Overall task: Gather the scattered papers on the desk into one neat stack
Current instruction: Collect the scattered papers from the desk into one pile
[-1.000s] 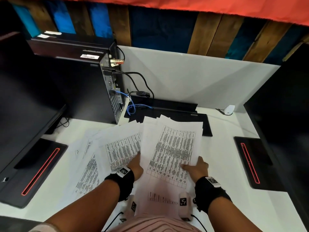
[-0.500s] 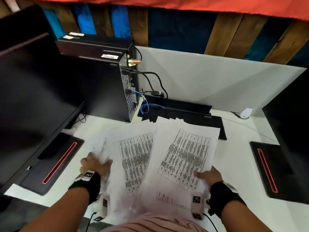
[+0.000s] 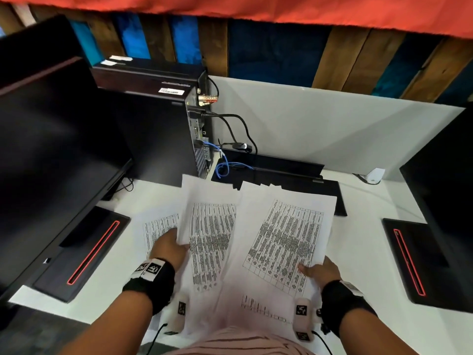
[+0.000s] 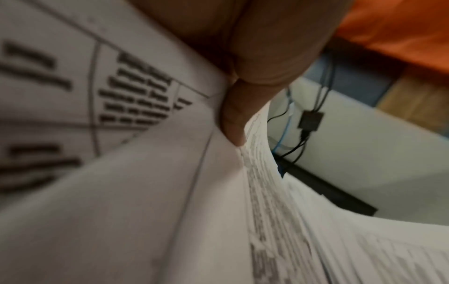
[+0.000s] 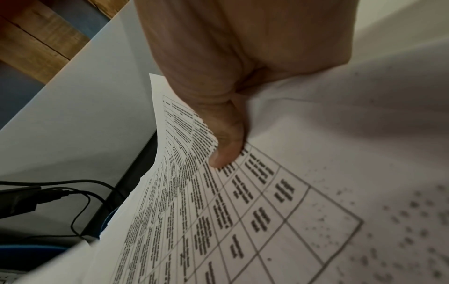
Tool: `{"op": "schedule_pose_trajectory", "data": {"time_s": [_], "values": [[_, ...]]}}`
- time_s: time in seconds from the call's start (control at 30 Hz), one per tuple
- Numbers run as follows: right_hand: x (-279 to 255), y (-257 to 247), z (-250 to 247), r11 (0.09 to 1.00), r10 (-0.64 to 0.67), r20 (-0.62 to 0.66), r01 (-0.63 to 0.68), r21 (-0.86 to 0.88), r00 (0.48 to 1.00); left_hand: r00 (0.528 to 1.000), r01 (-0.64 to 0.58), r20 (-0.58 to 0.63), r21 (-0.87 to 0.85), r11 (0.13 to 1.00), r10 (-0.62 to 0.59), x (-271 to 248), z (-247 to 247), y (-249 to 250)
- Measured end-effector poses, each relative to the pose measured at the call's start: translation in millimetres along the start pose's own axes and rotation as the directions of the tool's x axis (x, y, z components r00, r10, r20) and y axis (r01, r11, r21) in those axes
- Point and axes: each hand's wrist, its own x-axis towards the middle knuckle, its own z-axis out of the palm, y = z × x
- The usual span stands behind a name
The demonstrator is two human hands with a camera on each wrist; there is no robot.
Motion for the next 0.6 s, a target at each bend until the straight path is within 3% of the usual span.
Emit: {"op": "schedule_pose_trajectory", "data": {"time_s": [0.13,0.23,0.37,0.5,0.6], "values": [[2,3,1,0.999,0.012,0.005,-0.012,0.049,1.000,0.970,-0.179,-0.142,0.132,0.975,0.197,-21,-56,36],[0,-1,0,0.998,0.013,0.008,-0.014,0.064,1.000,0.898,-0.293,-0.285,0.183,0.939,0.336,-38,-105,67],[-2,-4,1,0.999,0.025,0.041,-0.025,-0.021,0.999,0.810,-0.403,-0.422,0.104,0.909,0.407,-48,-146,99],[-6,-6,-2,0.998,0.066,0.056,-0.065,-0.025,0.996,0.863,-0.424,-0.349,-0.106,0.899,0.365,-28,-129,113],[-10,-8,-7,0.995,0.079,0.027,-0.080,0.059,0.997,0.939,-0.335,-0.157,-0.199,0.921,0.307,-4,-78,107]]}}
